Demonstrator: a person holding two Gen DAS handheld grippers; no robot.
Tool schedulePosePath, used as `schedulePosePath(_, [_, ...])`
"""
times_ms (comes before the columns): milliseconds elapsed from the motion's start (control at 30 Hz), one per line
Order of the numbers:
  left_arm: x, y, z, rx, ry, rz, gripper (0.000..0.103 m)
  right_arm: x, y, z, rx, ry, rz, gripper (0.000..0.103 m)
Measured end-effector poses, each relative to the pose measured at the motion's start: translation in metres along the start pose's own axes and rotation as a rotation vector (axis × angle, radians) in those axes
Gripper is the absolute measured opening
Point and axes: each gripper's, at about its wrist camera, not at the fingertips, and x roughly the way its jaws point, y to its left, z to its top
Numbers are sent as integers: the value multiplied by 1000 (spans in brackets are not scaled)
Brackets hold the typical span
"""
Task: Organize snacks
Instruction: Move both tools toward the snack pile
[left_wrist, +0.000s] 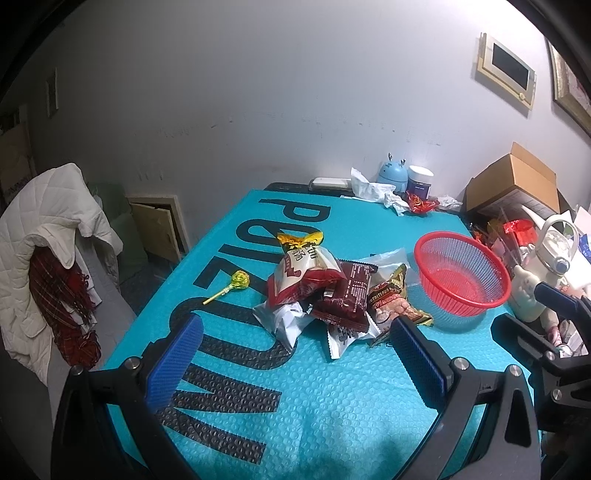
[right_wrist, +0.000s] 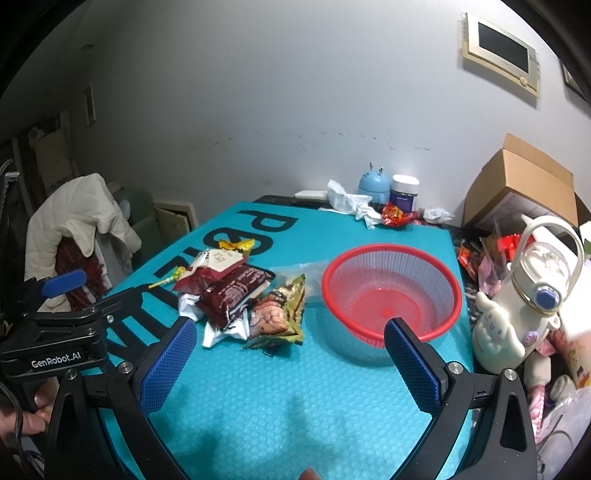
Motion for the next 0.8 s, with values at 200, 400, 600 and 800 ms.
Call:
schedulePosePath(200, [-10,3,-1,-3,-14,0,103,-9,3,-1,0,-13,1,103])
schedulePosePath(400, [-19,7,-7,-12,-19,-19,103,-18,9,-5,0,-18,14,103])
schedulePosePath(600, [-27,7,-13,-8,-21,-33,103,-25,13,-12,5,-17,37,103])
schedulePosePath(800, [-24,9,-22,-5,8,-41,103,-20,16,-24,17,15,75,99])
